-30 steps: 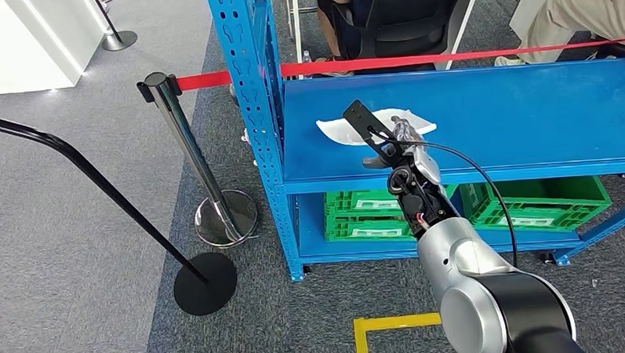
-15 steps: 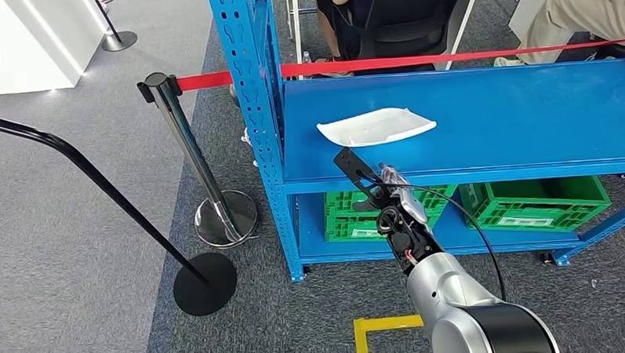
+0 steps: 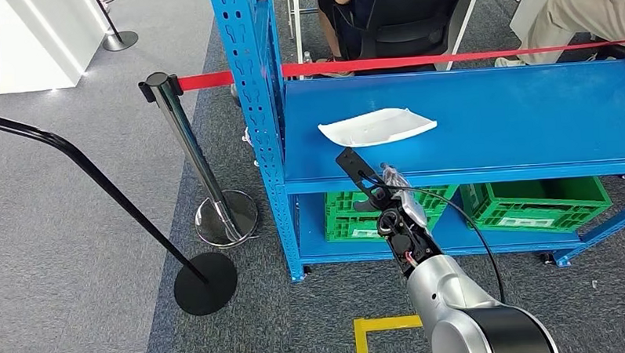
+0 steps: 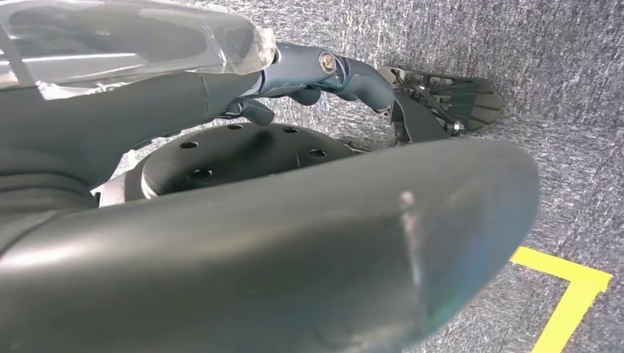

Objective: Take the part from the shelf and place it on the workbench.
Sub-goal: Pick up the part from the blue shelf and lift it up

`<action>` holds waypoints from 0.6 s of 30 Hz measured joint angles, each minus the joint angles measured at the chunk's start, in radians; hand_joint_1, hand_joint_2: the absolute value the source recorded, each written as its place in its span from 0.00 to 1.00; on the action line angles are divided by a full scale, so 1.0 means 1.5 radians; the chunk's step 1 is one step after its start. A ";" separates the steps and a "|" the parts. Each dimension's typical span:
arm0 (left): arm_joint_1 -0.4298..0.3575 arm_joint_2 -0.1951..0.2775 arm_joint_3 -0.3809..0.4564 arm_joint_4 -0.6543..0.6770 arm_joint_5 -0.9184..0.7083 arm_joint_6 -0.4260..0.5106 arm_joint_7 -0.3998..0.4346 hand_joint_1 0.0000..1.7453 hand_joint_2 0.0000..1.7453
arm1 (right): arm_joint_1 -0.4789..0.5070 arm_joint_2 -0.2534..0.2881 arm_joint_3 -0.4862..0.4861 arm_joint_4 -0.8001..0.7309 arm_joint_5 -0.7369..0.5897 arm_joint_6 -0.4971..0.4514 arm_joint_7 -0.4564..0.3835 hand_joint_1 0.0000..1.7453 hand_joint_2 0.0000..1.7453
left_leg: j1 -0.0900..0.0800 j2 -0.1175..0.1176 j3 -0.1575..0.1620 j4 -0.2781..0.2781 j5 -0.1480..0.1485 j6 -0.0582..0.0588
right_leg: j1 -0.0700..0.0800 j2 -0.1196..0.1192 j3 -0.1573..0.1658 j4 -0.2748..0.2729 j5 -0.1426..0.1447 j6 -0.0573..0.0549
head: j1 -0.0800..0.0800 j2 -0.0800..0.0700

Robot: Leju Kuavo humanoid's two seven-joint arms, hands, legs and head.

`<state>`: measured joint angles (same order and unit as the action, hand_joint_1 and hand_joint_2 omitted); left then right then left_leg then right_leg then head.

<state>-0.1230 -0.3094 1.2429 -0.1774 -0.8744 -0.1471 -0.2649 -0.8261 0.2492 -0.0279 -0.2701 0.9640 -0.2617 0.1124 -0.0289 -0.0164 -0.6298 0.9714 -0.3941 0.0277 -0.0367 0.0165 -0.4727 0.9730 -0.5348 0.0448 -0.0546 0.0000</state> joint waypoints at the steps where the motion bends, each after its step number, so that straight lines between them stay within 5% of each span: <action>1: 0.000 0.000 0.000 0.000 -0.001 0.000 0.001 0.00 0.00 | 0.000 0.000 -0.001 0.000 0.000 -0.003 -0.002 0.00 1.00 | 0.000 0.000 0.000 0.000 0.000 0.000 | 0.000 0.000 0.000 0.000 0.000 0.000 | 0.000 0.000; 18: 0.001 0.002 0.000 0.000 -0.008 -0.006 0.002 0.00 0.00 | -0.070 -0.010 -0.005 -0.012 0.027 -0.023 -0.004 0.00 1.00 | 0.000 0.000 0.000 0.000 0.000 0.000 | 0.000 0.000 0.001 0.000 0.000 0.000 | 0.000 0.000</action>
<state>-0.1220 -0.3071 1.2428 -0.1774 -0.8869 -0.1560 -0.2619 -0.9313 0.2349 -0.0359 -0.2883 1.0044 -0.2963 0.1060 -0.0290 -0.0169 -0.6297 0.9718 -0.3940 0.0278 -0.0368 0.0164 -0.4719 0.9730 -0.5345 0.0449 -0.0545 0.0000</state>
